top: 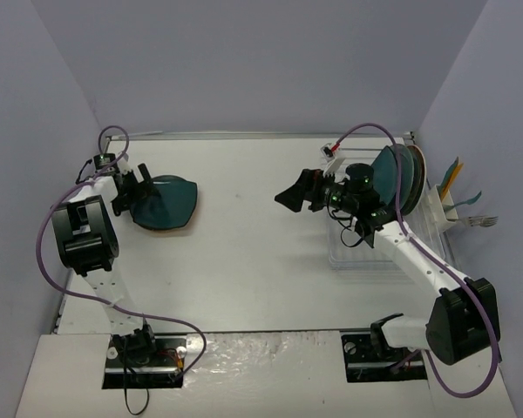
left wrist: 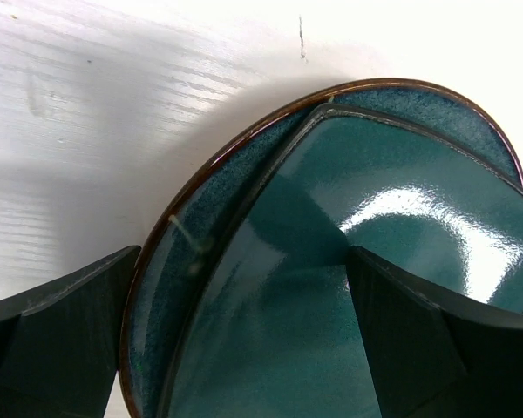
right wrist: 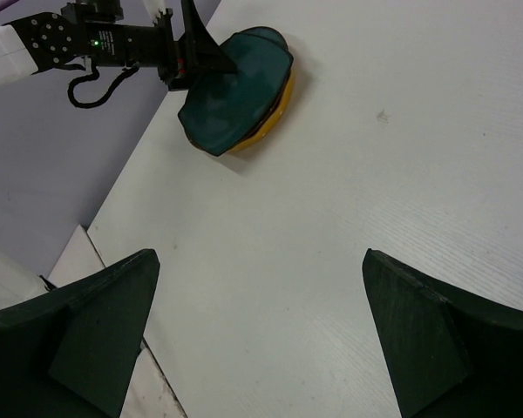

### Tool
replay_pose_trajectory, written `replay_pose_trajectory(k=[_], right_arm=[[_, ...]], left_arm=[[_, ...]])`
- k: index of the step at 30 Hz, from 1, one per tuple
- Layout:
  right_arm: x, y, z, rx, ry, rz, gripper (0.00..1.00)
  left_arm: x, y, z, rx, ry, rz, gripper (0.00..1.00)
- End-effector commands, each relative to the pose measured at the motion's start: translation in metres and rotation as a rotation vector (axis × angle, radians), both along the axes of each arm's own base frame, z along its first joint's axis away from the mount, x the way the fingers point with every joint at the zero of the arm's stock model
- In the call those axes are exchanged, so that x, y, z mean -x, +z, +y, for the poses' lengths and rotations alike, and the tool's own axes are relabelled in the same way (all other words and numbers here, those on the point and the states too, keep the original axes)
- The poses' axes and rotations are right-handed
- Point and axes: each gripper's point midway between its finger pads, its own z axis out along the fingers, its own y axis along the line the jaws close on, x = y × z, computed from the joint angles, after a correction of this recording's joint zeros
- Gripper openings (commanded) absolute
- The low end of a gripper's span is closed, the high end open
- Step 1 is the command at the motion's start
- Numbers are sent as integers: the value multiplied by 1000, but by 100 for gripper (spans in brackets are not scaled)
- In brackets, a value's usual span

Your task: Load the plates into the dish rack

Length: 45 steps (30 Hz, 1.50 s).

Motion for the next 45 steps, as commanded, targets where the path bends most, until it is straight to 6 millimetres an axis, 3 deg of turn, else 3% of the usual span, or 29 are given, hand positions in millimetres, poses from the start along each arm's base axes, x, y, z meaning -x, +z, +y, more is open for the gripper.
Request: replay_pose_trajectory(k=[1,11,19,22,28,31,36,39,45], right_arm=[[-7,21,10,-46,17,-87,100],[-10,9,22,-33,1,-58,100],[-14,-8,18,-9,-74,-17,100],[-19,-15,11,17,-130,8,100],[-33,-28,0,57,-235,43,100],[-42,-36,4,87,-243,54,99],[-57,-64,17,155,-244,142,88],[-64,-74,30,154,-238,186,80],[-76,-108,45,153,-278,286,68]], left_arm=[[-10,24,-42,58,-104,-81,97],[26,13,-182,177,-202,-42,97],[60,16,-244,205,-273,-26,97],[70,23,-242,204,-237,-24,97],[76,69,-205,54,-154,-80,97],[77,90,-200,43,-143,-112,97],[87,107,-198,51,-138,-128,97],[101,119,-191,27,-156,-159,97],[139,123,-167,-74,-188,-181,97]])
